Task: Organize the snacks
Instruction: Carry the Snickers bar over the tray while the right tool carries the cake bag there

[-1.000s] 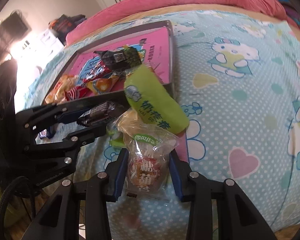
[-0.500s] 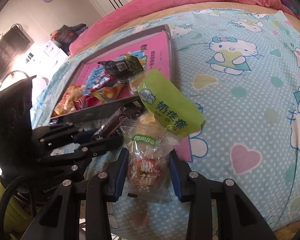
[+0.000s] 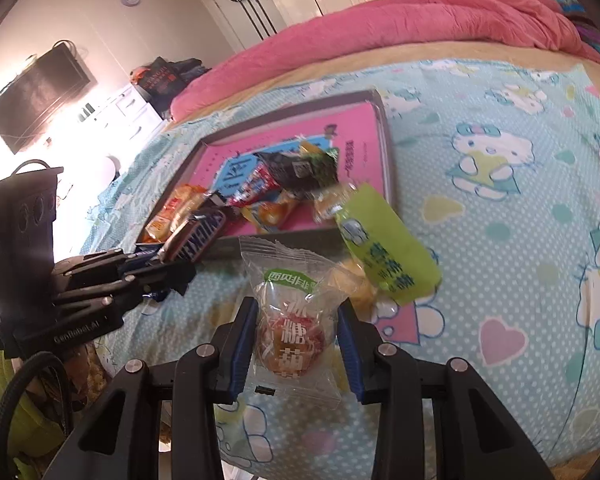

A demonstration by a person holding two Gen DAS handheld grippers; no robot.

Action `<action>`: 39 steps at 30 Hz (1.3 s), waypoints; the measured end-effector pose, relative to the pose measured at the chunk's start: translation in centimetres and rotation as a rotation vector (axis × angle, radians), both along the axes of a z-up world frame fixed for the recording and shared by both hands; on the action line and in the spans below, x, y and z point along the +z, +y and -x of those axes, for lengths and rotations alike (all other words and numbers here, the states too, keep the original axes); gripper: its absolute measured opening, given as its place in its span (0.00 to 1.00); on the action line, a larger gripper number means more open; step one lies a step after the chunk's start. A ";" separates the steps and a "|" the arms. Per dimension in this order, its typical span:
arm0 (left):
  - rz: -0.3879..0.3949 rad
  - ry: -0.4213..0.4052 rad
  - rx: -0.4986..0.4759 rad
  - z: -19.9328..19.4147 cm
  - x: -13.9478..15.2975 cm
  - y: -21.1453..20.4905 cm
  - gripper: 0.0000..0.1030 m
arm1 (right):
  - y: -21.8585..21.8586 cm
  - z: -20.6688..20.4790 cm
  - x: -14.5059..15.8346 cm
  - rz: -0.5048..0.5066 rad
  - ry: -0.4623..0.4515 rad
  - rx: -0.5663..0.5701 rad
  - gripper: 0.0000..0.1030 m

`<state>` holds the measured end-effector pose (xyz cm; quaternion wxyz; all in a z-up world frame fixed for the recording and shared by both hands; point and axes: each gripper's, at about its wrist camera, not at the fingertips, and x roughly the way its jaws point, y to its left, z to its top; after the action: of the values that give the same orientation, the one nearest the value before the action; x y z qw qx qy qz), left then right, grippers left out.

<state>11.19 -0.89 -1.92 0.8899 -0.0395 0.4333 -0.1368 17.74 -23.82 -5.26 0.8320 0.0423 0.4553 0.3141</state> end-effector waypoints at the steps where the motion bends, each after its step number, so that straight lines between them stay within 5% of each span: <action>1: -0.002 -0.009 0.010 0.1 0.2 0.4 0.16 | 0.2 0.1 0.2 0.000 -0.010 0.005 0.38; 19: 0.014 -0.104 0.196 -0.8 2.0 7.1 0.16 | 3.5 -0.2 2.3 0.029 -0.087 0.026 0.38; 39: 0.019 -0.062 0.296 -2.5 0.6 9.6 0.16 | 5.9 -2.9 3.0 0.030 -0.102 0.021 0.38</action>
<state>13.64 8.75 -1.37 0.9129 -0.1073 0.3937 -0.0093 20.67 -17.92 -2.28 0.8513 0.0090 0.4174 0.3178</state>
